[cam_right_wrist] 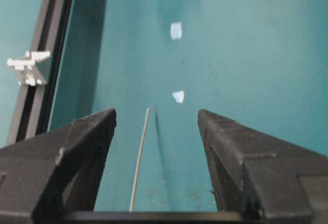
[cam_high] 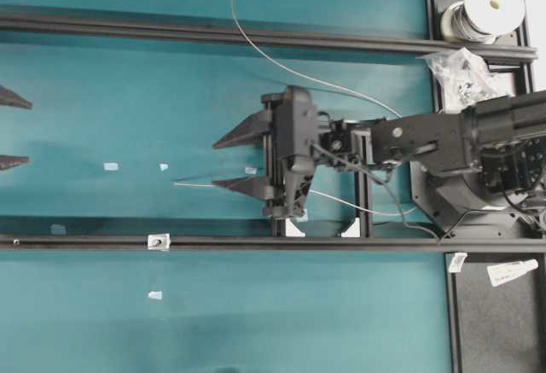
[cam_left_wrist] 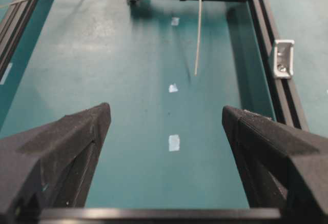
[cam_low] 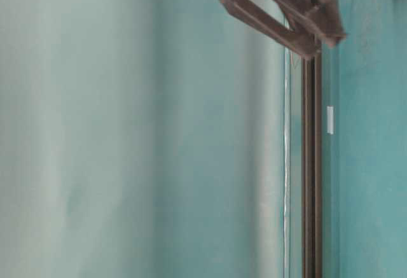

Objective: Insert the wire through the hole in the metal fitting.

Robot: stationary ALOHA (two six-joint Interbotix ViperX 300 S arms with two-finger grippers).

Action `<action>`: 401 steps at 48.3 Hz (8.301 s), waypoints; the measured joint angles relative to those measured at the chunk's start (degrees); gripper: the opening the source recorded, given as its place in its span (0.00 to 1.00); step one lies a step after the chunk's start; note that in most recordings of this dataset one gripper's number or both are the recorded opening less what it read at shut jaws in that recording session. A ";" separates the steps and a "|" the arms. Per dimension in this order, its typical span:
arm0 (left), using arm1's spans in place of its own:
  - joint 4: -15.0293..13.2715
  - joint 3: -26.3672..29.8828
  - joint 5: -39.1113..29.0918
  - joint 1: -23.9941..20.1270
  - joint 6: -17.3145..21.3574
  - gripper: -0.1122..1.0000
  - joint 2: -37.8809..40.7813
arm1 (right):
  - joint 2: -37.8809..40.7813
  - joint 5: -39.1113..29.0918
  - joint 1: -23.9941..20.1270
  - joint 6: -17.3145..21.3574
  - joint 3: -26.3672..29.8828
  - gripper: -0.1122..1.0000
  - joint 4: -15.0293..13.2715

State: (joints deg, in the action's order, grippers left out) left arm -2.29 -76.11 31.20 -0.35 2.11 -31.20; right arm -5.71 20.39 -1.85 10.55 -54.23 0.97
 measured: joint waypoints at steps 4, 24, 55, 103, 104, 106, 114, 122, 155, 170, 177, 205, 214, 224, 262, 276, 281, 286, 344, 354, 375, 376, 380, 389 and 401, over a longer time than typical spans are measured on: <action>0.00 0.00 0.00 0.00 0.00 0.81 0.00 | 1.23 -0.26 -0.35 0.00 0.53 0.71 0.00; 0.00 -0.09 0.00 -0.09 0.00 0.81 0.00 | 5.54 -0.35 -0.53 0.09 0.70 0.71 0.00; 0.00 0.00 0.00 -0.09 -0.18 0.81 0.00 | 8.79 -0.26 -0.62 0.26 1.14 0.58 0.00; 0.00 -0.09 -0.18 -0.09 -0.09 0.80 0.00 | 9.23 -3.25 -1.67 0.35 2.02 0.33 0.00; 0.00 -0.09 -0.18 -0.09 -0.18 0.80 0.00 | 9.32 -3.34 -1.67 0.35 2.02 0.32 -0.09; 0.00 0.00 -0.18 -0.09 -0.09 0.80 0.00 | 9.49 -3.34 -1.76 0.44 2.02 0.28 0.00; 0.00 -0.09 -0.18 -0.09 -0.18 0.80 0.00 | 9.58 -3.25 -1.76 0.44 2.02 0.10 0.00; 0.00 -0.09 -0.18 -0.09 -0.18 0.80 -0.09 | 9.58 -3.08 -1.76 0.44 2.02 0.10 0.00; 0.00 0.09 -1.05 -1.32 -0.18 0.80 -0.35 | 1.93 -5.80 -0.62 -0.97 1.05 0.10 -1.05; 0.00 0.44 -1.05 -1.49 -0.18 0.81 -0.35 | -4.04 -10.90 -0.53 -3.34 1.49 0.10 -1.14; 0.00 0.70 -1.05 -1.49 -0.09 0.81 -0.35 | -5.19 -11.51 -0.53 -3.34 1.49 0.10 -1.23; -0.26 0.97 1.41 3.08 -0.35 0.81 -0.35 | -5.45 -0.79 -6.24 -0.53 -2.37 0.10 3.52; -0.79 0.70 4.57 6.68 -0.62 0.81 0.35 | -5.36 3.34 -9.58 -0.62 -4.04 0.10 7.82; -0.97 1.76 6.06 9.93 -2.11 0.81 3.96 | -3.25 9.76 -14.33 -3.25 -4.66 0.10 14.94; -2.72 10.37 17.49 16.52 -7.12 0.81 28.13 | 4.39 20.39 -30.15 -21.45 -4.31 0.10 46.32; -2.81 12.57 17.84 18.46 -8.35 0.81 32.52 | 7.03 21.62 -31.38 -21.01 -4.22 0.10 46.32; -2.81 13.01 17.93 18.63 -8.26 0.81 34.10 | 8.00 22.06 -31.46 -20.74 -3.96 0.10 46.32; -2.72 13.45 17.84 18.72 -8.35 0.81 36.04 | 8.35 22.59 -31.46 -20.48 -3.78 0.10 46.32; -2.72 13.62 18.19 18.72 -8.35 0.81 37.18 | 9.32 23.03 -31.46 -20.30 -3.43 0.10 46.41; -2.72 13.62 18.19 18.72 -8.35 0.81 37.18 | 10.02 23.64 -31.46 -20.30 -3.08 0.10 46.49; -2.64 13.89 18.19 18.72 -8.35 0.81 37.18 | 10.99 24.70 -31.46 -20.30 -2.29 0.10 46.49; -2.64 13.97 18.19 18.72 -8.35 0.81 37.18 | 11.16 24.61 -31.46 -20.30 -2.11 0.10 46.49; -2.64 13.97 18.19 18.81 -8.35 0.81 37.18 | 11.51 24.70 -31.46 -20.30 -1.85 0.10 46.49; -2.64 14.15 18.11 18.81 -8.35 0.81 37.18 | 12.13 25.66 -31.46 -20.30 -1.67 0.10 46.49; -2.64 14.50 17.93 18.81 -8.35 0.80 37.18 | 13.45 26.98 -31.46 -20.30 -1.76 0.10 46.49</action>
State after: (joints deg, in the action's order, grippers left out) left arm -4.92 -61.61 49.13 18.46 -6.24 5.98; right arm 7.73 47.37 -33.31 -9.76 -55.99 47.46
